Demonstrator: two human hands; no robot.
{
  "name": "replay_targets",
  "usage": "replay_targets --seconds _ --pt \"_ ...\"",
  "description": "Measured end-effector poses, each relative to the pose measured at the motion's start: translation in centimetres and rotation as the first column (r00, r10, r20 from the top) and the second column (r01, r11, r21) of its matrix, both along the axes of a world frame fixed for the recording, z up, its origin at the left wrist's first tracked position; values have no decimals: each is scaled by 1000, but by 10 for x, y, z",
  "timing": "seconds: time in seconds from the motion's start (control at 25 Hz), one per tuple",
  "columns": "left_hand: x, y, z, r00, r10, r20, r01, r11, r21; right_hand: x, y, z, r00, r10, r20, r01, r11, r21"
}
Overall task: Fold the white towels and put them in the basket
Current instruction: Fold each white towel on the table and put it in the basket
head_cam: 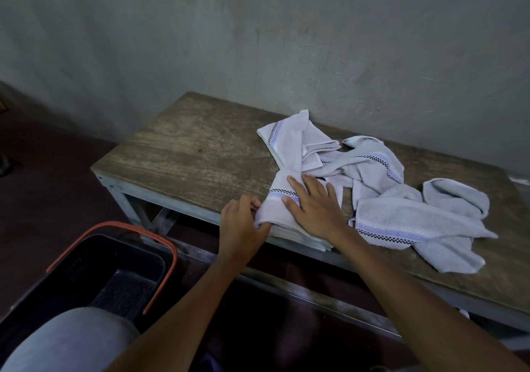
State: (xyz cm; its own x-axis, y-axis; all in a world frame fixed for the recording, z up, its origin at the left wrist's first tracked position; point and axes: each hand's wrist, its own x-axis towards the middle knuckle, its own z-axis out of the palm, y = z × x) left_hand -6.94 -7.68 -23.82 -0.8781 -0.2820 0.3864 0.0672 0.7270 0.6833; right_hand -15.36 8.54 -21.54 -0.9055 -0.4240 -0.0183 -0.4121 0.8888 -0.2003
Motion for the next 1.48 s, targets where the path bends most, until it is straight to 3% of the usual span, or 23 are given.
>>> replay_targets --seconds 0.24,0.64,0.84,1.0,1.28,1.48 --pt "8 -19 -5 978 -205 50 204 979 15 1 -2 2 1000 -6 24 6 1000 7" --pt "2 -6 -4 997 -72 -21 74 987 142 -1 -3 -1 1000 -10 -7 10 1000 -2" --pt "-1 -2 -2 1000 -17 1 17 991 135 -2 -3 -2 1000 -6 -15 6 1000 -13" --pt "-5 17 6 991 112 68 -124 969 214 -2 -3 -3 999 0 -42 0 1000 -13" --pt "9 7 -2 979 196 49 -197 980 22 -3 -1 -4 999 -7 -45 7 1000 0" --pt "8 -18 -5 1000 -6 16 9 982 -190 -3 -1 -2 1000 4 -31 -4 1000 3"
